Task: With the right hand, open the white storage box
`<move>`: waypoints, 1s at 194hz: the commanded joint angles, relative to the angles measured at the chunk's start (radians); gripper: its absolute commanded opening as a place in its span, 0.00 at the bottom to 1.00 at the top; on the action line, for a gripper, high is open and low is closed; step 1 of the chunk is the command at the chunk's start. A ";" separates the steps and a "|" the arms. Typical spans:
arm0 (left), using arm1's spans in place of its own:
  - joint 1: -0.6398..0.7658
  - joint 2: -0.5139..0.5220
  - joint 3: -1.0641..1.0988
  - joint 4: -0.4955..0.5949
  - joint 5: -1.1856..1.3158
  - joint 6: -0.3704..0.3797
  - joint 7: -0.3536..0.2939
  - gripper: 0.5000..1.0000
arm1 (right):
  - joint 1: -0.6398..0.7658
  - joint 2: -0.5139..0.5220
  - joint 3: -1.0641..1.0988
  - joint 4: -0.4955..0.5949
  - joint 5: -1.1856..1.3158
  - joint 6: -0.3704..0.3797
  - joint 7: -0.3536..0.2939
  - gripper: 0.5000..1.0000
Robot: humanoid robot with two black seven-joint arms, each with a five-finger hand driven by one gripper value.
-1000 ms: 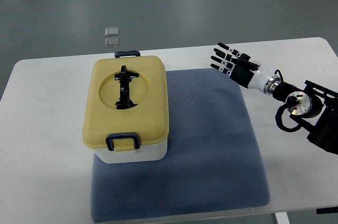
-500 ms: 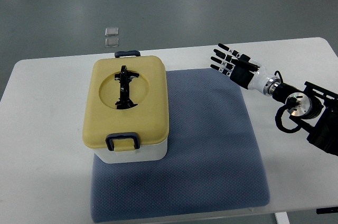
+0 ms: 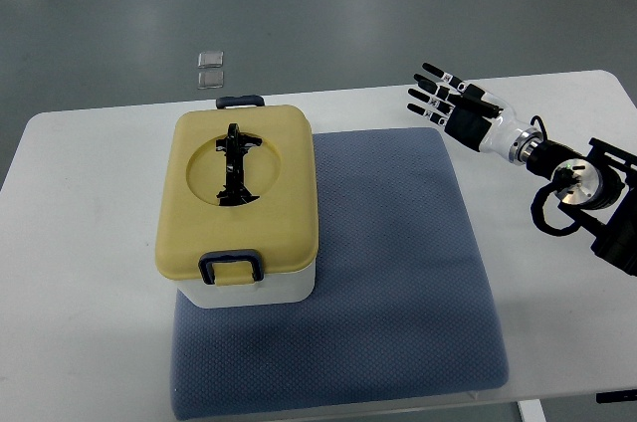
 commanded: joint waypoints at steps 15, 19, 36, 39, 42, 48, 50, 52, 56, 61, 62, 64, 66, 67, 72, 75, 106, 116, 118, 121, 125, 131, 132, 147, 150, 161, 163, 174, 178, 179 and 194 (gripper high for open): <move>0.001 0.000 0.000 0.000 0.000 0.000 0.000 1.00 | 0.024 -0.020 0.003 0.001 -0.038 0.020 0.001 0.86; 0.001 0.000 0.000 0.000 0.000 0.000 0.000 1.00 | 0.027 -0.020 0.003 -0.001 -0.042 0.018 0.001 0.86; 0.001 0.000 0.000 0.000 0.000 0.000 0.000 1.00 | 0.040 -0.022 0.003 0.001 -0.069 0.011 0.016 0.86; 0.001 0.000 0.000 0.000 0.000 0.000 0.000 1.00 | 0.045 -0.023 0.001 0.001 -0.079 0.011 0.022 0.86; -0.001 0.000 0.000 0.000 0.000 0.000 0.000 1.00 | 0.048 -0.023 0.001 0.001 -0.084 0.011 0.024 0.86; -0.001 0.000 0.000 0.000 0.000 0.000 0.000 1.00 | 0.054 -0.025 0.001 0.001 -0.101 0.011 0.027 0.86; 0.001 0.000 0.000 0.000 0.000 0.000 0.000 1.00 | 0.057 -0.026 0.001 -0.001 -0.105 0.011 0.027 0.86; 0.001 0.000 0.000 0.000 0.000 0.000 0.000 1.00 | 0.059 -0.028 0.001 0.001 -0.113 0.011 0.027 0.86; -0.001 0.000 0.000 0.000 0.000 0.000 0.000 1.00 | 0.063 -0.031 0.001 0.001 -0.125 0.011 0.027 0.86; 0.001 0.000 0.000 0.000 0.000 0.000 0.000 1.00 | 0.068 -0.033 0.001 0.001 -0.141 0.009 0.028 0.86; -0.001 0.000 0.000 0.000 0.000 0.000 0.000 1.00 | 0.070 -0.033 0.001 0.001 -0.150 0.009 0.027 0.86; -0.001 0.000 0.000 0.000 0.000 0.000 0.000 1.00 | 0.073 -0.033 0.001 0.001 -0.159 0.009 0.028 0.86; 0.001 0.000 0.000 0.000 0.000 0.000 0.000 1.00 | 0.076 -0.034 0.001 0.001 -0.165 0.009 0.028 0.86; 0.001 0.000 0.000 0.000 0.000 0.000 0.000 1.00 | 0.076 -0.034 0.001 0.001 -0.165 0.009 0.028 0.86; -0.001 0.000 0.001 0.000 0.000 0.000 0.000 1.00 | 0.083 -0.036 0.003 0.001 -0.190 0.009 0.028 0.86; -0.001 0.000 0.001 0.000 0.000 0.000 0.000 1.00 | 0.085 -0.036 0.003 0.002 -0.197 0.011 0.030 0.86; 0.001 0.000 0.000 0.000 0.000 0.000 0.000 1.00 | 0.143 -0.062 0.003 0.034 -0.372 0.011 0.055 0.86; -0.001 0.000 0.000 0.000 0.000 0.000 0.000 1.00 | 0.163 -0.079 0.003 0.064 -0.457 0.011 0.081 0.86; 0.001 0.000 0.000 0.000 0.000 0.000 0.000 1.00 | 0.166 -0.083 0.003 0.071 -0.472 0.011 0.087 0.86; 0.001 0.000 0.000 0.000 0.000 0.000 0.000 1.00 | 0.169 -0.089 0.003 0.079 -0.489 0.011 0.090 0.86; -0.001 0.000 0.000 0.000 0.000 0.000 0.000 1.00 | 0.177 -0.098 0.003 0.100 -0.523 0.011 0.098 0.86; -0.001 0.000 0.001 0.000 0.000 0.000 0.000 1.00 | 0.189 -0.112 0.003 0.139 -0.573 0.011 0.102 0.86; 0.001 0.000 0.000 0.000 0.000 0.000 0.000 1.00 | 0.194 -0.117 0.003 0.149 -0.590 0.011 0.104 0.86; -0.001 0.000 0.001 0.000 0.000 0.000 0.000 1.00 | 0.217 -0.140 0.003 0.229 -0.717 0.011 0.108 0.86; -0.001 0.000 0.001 0.000 0.000 0.000 0.000 1.00 | 0.221 -0.144 0.003 0.240 -0.734 0.011 0.108 0.86; -0.001 0.000 0.000 0.000 0.000 0.000 0.000 1.00 | 0.247 -0.161 0.003 0.306 -0.854 0.011 0.111 0.86; -0.001 0.000 0.000 0.000 0.000 0.000 0.000 1.00 | 0.247 -0.161 0.003 0.306 -0.854 0.011 0.111 0.86; 0.001 0.000 0.000 0.000 0.000 0.000 0.000 1.00 | 0.280 -0.174 0.001 0.352 -0.975 0.012 0.137 0.86; -0.001 0.000 0.000 0.000 0.000 0.000 0.000 1.00 | 0.293 -0.177 0.001 0.361 -1.016 0.014 0.151 0.86; -0.001 0.000 0.000 0.000 0.000 0.000 0.000 1.00 | 0.293 -0.177 0.001 0.361 -1.017 0.014 0.151 0.86; 0.001 0.000 0.001 0.000 0.000 0.000 0.000 1.00 | 0.346 -0.181 -0.004 0.380 -1.158 0.023 0.203 0.86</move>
